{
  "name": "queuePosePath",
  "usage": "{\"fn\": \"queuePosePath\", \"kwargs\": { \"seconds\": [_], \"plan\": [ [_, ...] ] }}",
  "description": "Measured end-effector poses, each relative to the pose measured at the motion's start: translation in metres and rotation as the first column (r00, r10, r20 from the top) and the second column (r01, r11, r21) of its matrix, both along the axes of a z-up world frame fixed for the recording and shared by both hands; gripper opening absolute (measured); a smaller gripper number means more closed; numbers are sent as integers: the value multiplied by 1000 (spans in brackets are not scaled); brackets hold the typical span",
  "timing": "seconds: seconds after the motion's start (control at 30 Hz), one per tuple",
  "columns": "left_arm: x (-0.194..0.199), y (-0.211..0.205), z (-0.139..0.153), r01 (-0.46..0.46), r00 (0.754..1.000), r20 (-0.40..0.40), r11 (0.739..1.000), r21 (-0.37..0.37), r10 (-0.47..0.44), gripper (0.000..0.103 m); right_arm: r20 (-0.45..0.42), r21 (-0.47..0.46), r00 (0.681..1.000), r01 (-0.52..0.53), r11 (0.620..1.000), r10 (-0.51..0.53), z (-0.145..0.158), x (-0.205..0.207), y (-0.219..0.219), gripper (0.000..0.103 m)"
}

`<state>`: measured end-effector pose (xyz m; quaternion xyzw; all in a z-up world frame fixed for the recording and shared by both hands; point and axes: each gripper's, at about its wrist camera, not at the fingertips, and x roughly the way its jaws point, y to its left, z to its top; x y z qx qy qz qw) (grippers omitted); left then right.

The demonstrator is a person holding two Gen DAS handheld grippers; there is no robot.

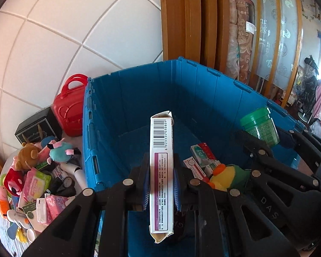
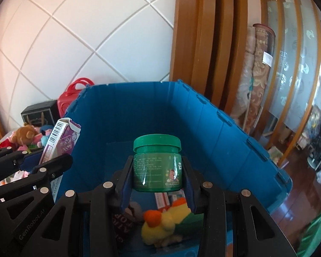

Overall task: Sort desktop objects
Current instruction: 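Open the right tool to drop the green jar while the left tool releases its box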

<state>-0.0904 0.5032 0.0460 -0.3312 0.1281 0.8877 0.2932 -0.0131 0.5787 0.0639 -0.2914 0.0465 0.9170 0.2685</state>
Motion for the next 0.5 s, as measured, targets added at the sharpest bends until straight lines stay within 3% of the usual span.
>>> {"fn": "queuePosePath", "kwargs": {
  "seconds": [0.33, 0.5],
  "plan": [
    [-10, 10, -28, -41, 993, 107, 998, -54, 46, 18, 83, 41, 997, -5, 999, 2, -27, -7, 19, 40],
    [-10, 7, -31, -61, 992, 107, 995, -75, 69, 18, 144, 42, 990, -22, 999, 16, -39, -12, 19, 42]
  ]
}}
